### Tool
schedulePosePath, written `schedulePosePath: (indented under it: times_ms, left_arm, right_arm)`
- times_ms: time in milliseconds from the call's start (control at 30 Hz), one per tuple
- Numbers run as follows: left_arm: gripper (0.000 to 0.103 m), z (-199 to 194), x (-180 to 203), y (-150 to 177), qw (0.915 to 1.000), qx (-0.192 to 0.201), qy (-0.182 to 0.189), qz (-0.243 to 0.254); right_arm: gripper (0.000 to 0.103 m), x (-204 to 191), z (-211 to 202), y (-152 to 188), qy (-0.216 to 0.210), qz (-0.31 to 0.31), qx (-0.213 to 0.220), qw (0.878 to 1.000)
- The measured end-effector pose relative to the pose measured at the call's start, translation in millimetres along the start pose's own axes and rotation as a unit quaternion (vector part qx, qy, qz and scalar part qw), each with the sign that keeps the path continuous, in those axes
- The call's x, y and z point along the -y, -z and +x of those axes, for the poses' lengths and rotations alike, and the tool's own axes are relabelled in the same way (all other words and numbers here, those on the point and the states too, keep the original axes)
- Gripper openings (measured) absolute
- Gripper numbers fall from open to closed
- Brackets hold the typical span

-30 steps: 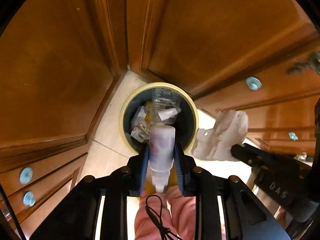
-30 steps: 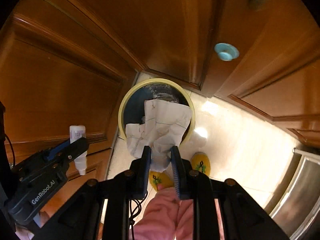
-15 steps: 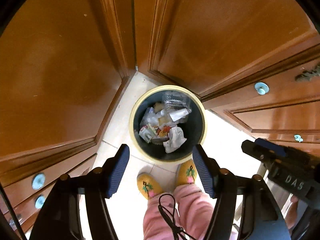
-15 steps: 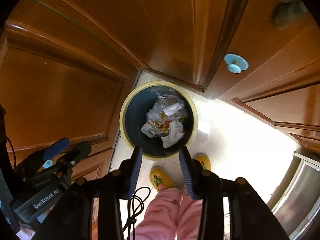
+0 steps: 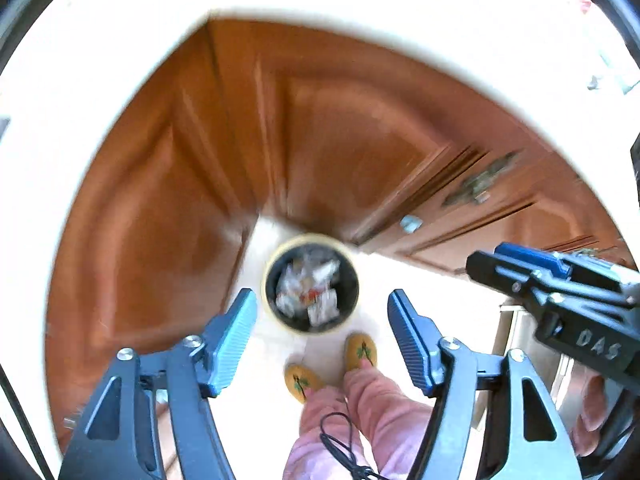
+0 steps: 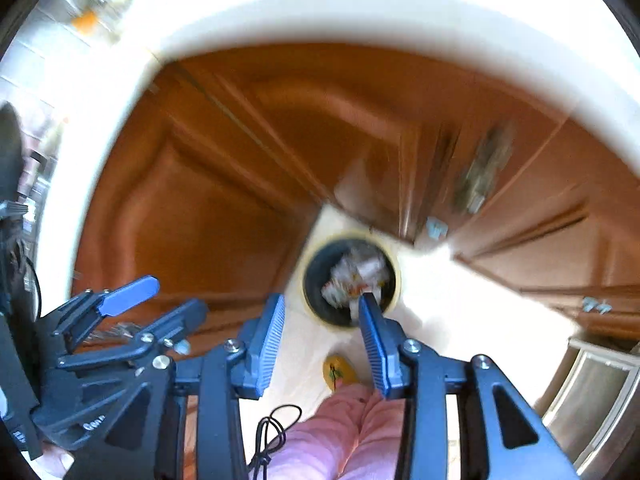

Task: Collect trash
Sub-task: 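Raise both tools back up over the counter, then grasp the clear plastic bottle by its cap with the right tool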

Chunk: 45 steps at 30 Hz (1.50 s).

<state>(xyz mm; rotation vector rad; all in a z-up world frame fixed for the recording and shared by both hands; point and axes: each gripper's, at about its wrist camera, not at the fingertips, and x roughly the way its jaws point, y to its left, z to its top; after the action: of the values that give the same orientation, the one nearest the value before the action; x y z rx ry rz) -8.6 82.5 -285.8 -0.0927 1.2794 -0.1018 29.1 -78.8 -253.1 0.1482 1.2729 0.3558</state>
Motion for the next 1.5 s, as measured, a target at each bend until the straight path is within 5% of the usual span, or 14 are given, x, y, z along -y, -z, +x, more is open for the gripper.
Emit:
schedulePosePath:
  times_ms: [167, 367, 633, 833, 1100, 1333, 1500]
  left_arm:
    - [0.071, -79.1, 28.4, -31.7, 0.9952, 0.076, -0.009, 0.06]
    - [0.079, -165.2, 53.9, -77.6, 0.978, 0.176, -0.032, 0.108]
    - [0.096, -266.4, 77.2, -145.3, 0.9455, 0.297, -0.05, 0.123]
    - [0.1, -298.0, 91.9, -210.4, 0.9223, 0.352, -0.11, 0.116]
    - [0.1, -271.8, 127.0, -318.6, 0.9109, 0.35, -0.192, 0.105]
    - [0.099, -185.5, 165.4, -406.6, 0.9087, 0.311, -0.261, 0.1]
    - [0.078, -100.0, 167.1, -460.7, 0.9177, 0.251, -0.297, 0.08]
  right_arm:
    - [0.039, -10.6, -85.1, -17.3, 0.008, -0.005, 0.087, 0.996]
    - [0.039, -12.4, -164.6, -45.3, 0.012, 0.006, 0.172, 0.985]
    - [0.043, 6.0, -248.5, -101.4, 0.019, 0.016, 0.247, 0.969]
    - [0.046, 31.0, -284.0, -172.3, 0.008, -0.008, 0.267, 0.964]
    - [0.046, 79.7, -269.6, -299.2, -0.015, -0.049, 0.258, 0.965]
    - [0.046, 129.6, -186.9, -415.2, -0.017, -0.067, 0.195, 0.978]
    - [0.046, 165.1, -102.3, -477.0, -0.004, -0.067, 0.148, 0.987]
